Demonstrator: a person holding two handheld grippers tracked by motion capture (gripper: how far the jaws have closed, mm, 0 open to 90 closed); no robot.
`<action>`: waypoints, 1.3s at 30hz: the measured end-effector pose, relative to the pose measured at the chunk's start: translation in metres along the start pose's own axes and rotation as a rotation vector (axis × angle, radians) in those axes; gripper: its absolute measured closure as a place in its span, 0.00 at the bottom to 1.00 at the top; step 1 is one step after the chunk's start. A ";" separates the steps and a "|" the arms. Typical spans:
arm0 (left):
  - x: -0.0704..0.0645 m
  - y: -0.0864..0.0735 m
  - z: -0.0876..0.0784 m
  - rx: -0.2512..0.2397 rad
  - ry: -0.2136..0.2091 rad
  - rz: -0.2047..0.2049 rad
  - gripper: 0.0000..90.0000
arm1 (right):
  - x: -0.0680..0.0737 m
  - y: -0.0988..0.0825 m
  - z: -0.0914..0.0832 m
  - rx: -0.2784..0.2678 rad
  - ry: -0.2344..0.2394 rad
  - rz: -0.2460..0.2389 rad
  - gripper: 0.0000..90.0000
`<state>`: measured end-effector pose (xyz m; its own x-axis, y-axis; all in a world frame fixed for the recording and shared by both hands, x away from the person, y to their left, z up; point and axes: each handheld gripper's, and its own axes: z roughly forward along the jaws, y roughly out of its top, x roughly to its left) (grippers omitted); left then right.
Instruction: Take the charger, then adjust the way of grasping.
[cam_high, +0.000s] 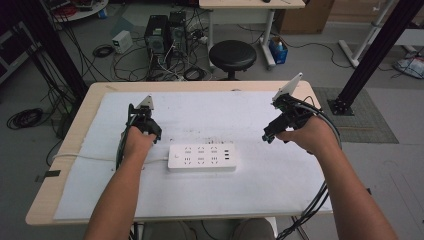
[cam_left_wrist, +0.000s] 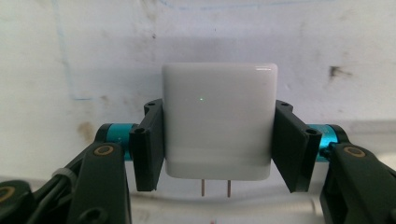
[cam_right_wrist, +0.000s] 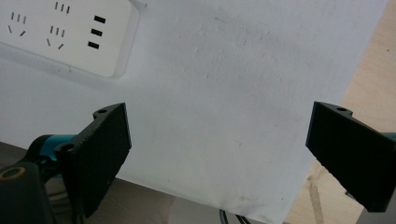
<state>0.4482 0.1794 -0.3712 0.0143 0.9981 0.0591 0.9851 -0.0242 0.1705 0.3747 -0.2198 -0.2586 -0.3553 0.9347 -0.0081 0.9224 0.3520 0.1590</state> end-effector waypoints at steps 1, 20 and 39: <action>0.000 0.000 -0.015 -0.003 -0.006 0.015 0.47 | 0.000 0.000 0.001 0.001 0.003 0.001 0.07; 0.001 -0.021 -0.138 -0.044 -0.027 0.122 0.47 | 0.001 0.002 -0.003 0.012 0.025 0.032 0.07; -0.027 -0.034 -0.144 -0.070 -0.147 0.403 0.47 | 0.006 0.001 -0.007 0.012 0.053 0.057 0.07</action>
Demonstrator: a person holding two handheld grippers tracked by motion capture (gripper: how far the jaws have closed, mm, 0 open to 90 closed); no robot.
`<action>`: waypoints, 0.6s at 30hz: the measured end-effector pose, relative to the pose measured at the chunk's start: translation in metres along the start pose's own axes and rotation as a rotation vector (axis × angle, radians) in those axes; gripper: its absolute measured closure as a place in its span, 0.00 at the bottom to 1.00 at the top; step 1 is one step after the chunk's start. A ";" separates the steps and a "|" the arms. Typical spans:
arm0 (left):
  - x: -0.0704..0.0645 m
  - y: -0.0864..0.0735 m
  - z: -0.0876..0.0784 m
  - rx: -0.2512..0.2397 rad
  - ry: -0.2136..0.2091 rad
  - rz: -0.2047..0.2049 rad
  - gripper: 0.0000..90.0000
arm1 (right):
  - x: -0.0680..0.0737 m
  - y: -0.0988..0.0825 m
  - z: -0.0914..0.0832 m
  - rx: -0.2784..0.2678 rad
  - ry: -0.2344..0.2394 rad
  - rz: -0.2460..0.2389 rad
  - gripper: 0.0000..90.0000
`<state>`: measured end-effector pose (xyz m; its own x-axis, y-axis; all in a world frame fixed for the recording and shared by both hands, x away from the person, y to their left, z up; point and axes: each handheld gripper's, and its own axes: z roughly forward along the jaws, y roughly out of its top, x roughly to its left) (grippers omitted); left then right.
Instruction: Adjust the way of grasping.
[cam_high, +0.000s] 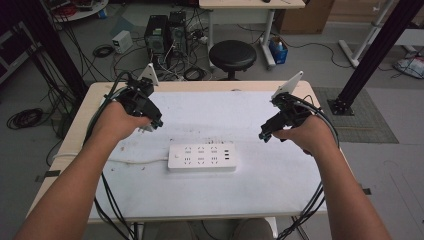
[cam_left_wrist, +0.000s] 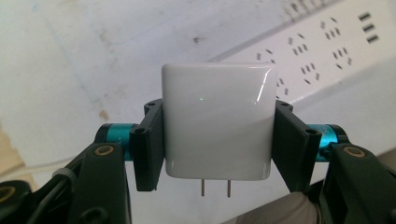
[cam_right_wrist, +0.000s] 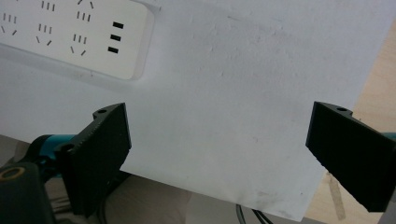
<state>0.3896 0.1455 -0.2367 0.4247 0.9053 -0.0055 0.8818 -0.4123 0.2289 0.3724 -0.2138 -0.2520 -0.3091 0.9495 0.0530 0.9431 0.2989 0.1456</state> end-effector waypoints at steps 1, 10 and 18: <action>-0.003 0.000 0.001 0.003 -0.012 0.026 0.47 | 0.000 0.000 0.000 0.001 0.009 0.003 0.07; -0.032 -0.002 0.010 -0.012 -0.132 0.289 0.47 | 0.003 -0.001 0.001 0.011 0.065 0.019 0.07; -0.060 -0.009 0.007 -0.126 -0.234 0.567 0.47 | 0.013 0.001 0.001 0.018 0.154 0.007 0.07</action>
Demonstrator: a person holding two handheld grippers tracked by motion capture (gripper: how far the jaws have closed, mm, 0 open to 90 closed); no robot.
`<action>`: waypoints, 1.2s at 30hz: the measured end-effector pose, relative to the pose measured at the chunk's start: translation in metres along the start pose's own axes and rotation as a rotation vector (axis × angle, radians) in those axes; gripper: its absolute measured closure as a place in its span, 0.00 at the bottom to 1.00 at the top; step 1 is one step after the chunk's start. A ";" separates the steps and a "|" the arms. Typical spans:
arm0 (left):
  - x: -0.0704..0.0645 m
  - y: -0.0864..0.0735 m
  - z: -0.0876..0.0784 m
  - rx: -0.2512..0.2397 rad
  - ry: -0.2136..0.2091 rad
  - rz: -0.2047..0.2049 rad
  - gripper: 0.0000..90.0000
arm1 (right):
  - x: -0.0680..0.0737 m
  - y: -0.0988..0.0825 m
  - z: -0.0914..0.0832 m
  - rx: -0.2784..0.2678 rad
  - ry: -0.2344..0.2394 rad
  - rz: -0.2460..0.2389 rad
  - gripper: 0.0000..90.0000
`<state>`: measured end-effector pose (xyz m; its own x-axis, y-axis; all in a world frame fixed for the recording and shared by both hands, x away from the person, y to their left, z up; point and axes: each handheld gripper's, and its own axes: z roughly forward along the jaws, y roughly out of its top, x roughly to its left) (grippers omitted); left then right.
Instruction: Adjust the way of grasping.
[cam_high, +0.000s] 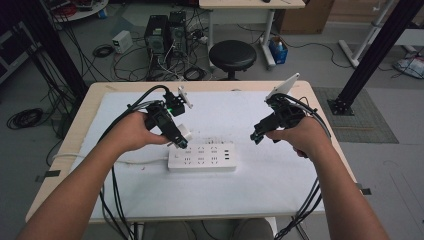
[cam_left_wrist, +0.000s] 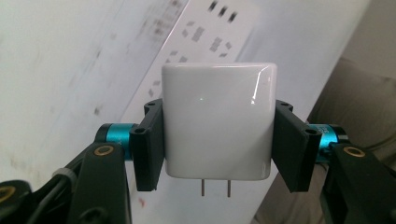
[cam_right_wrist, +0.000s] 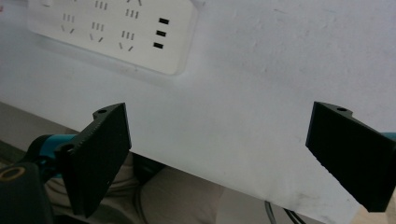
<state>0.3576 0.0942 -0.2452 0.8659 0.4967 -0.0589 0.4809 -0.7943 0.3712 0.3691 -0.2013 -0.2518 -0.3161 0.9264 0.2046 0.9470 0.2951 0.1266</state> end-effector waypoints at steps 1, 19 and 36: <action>-0.002 0.001 -0.001 -0.013 0.001 0.027 0.47 | 0.001 0.000 0.000 -0.001 0.003 0.000 0.07; -0.025 0.012 0.018 -0.211 -0.064 0.296 0.47 | 0.013 0.001 0.003 -0.016 0.252 -0.008 0.07; -0.039 0.027 0.035 -0.284 -0.096 0.359 0.47 | 0.022 0.002 0.023 -0.030 0.627 0.053 0.07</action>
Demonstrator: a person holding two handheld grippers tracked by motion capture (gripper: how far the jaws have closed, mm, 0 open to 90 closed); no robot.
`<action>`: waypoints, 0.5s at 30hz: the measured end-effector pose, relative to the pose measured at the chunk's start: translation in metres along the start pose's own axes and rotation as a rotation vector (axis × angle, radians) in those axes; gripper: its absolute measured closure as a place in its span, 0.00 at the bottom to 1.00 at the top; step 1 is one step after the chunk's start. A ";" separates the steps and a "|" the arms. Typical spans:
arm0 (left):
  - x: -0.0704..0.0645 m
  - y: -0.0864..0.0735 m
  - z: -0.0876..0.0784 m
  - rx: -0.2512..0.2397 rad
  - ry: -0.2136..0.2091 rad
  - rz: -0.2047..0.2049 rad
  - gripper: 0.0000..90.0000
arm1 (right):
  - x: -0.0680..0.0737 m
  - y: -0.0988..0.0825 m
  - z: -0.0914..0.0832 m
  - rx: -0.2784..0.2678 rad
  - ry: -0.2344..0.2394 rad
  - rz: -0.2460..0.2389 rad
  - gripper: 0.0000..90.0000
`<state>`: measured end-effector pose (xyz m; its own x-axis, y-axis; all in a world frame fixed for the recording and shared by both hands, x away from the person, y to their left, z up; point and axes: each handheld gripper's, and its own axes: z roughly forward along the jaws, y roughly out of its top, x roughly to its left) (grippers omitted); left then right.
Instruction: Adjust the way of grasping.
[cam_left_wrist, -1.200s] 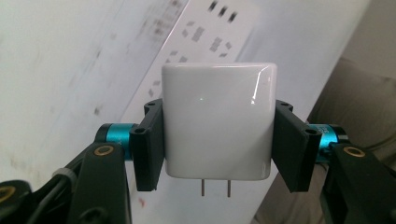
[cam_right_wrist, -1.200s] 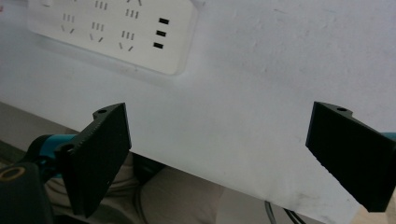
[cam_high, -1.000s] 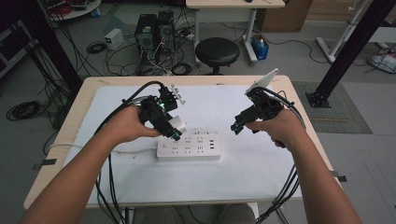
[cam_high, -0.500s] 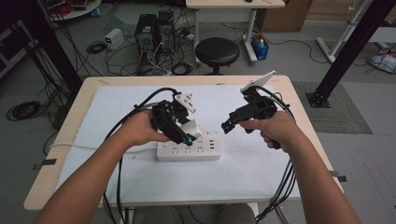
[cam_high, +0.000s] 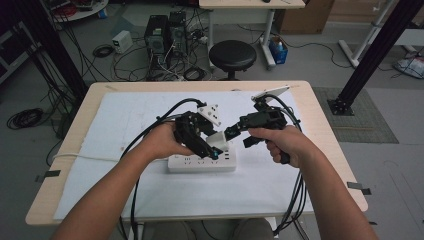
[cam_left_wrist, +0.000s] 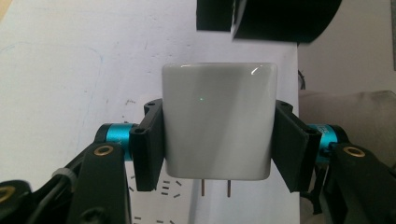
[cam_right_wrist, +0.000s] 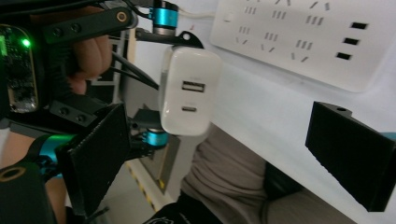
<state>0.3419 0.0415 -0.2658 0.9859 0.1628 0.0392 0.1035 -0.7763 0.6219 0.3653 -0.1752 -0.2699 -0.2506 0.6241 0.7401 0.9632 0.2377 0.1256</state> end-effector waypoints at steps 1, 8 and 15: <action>0.000 0.001 0.001 0.003 -0.002 0.004 0.47 | -0.001 0.000 0.002 -0.002 0.006 0.008 0.07; -0.001 0.004 0.005 -0.003 -0.001 0.018 0.47 | -0.007 0.004 0.013 -0.007 0.078 0.057 0.28; -0.003 0.005 0.007 0.004 0.020 0.039 0.47 | -0.014 0.006 0.019 -0.008 0.162 0.093 0.44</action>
<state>0.3404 0.0328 -0.2685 0.9863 0.1447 0.0791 0.0657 -0.7846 0.6165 0.3727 -0.1682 -0.2921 -0.1418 0.5146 0.8456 0.9824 0.1783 0.0563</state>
